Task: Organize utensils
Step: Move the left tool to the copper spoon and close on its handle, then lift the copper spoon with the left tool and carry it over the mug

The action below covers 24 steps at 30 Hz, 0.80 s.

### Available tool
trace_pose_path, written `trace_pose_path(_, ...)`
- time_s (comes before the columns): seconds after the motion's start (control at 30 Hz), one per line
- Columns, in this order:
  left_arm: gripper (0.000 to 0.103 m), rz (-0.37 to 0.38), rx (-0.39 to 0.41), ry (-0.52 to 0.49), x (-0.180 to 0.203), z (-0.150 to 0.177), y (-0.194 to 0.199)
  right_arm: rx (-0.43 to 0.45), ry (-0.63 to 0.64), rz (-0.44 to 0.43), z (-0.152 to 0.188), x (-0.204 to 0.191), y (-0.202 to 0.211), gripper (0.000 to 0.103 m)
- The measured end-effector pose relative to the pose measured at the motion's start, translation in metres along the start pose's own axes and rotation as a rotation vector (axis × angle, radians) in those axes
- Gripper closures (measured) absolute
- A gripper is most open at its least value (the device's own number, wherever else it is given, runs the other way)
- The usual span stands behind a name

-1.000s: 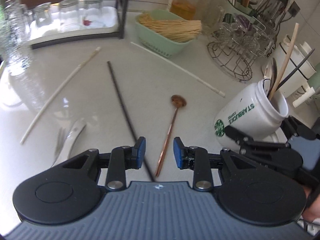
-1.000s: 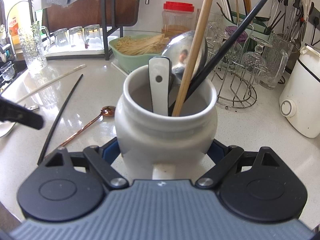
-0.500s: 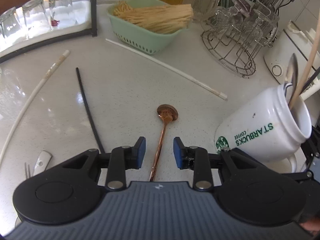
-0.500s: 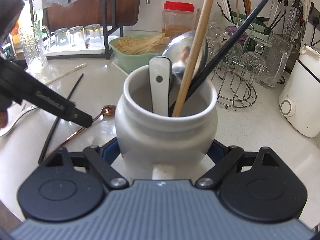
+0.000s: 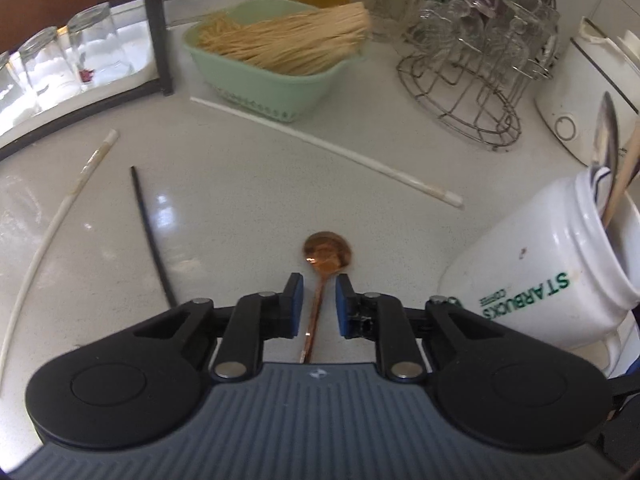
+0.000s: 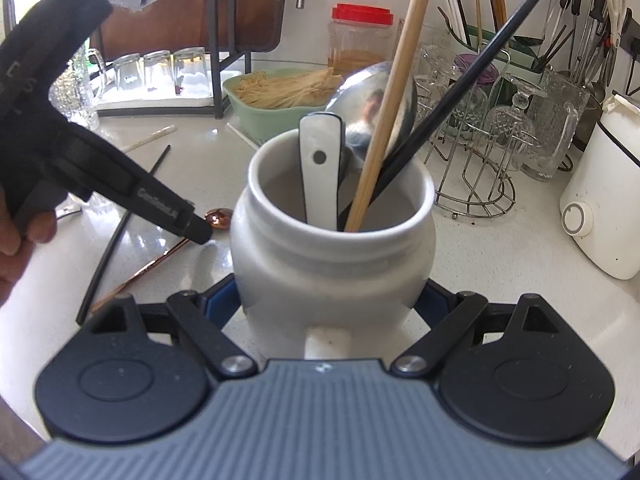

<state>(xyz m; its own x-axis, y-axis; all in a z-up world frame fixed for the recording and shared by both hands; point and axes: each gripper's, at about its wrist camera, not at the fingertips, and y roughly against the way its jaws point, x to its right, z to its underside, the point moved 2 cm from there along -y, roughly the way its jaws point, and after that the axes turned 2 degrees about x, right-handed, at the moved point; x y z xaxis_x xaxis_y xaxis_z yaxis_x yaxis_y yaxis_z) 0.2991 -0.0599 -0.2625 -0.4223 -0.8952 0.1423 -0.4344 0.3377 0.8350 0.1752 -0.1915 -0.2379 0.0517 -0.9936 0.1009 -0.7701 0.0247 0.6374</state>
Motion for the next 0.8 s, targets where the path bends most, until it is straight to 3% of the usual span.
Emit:
trace_pose_path(0.2,0.099,-0.035,-0.016,-0.007,0.004,0.0,0.001,0.001,0.003,-0.001,0.0,-0.001,0.0,0.011)
trace_pose_path(0.47,0.099,-0.022,0.0,0.034,0.001,0.0,0.01,-0.002,0.005,-0.002,-0.001,-0.001,0.0,0.011)
trace_pose_path(0.8,0.099,0.041,0.146,0.074,0.01,-0.019,0.069,0.001,0.006,0.0,0.0,-0.001,-0.001,0.011)
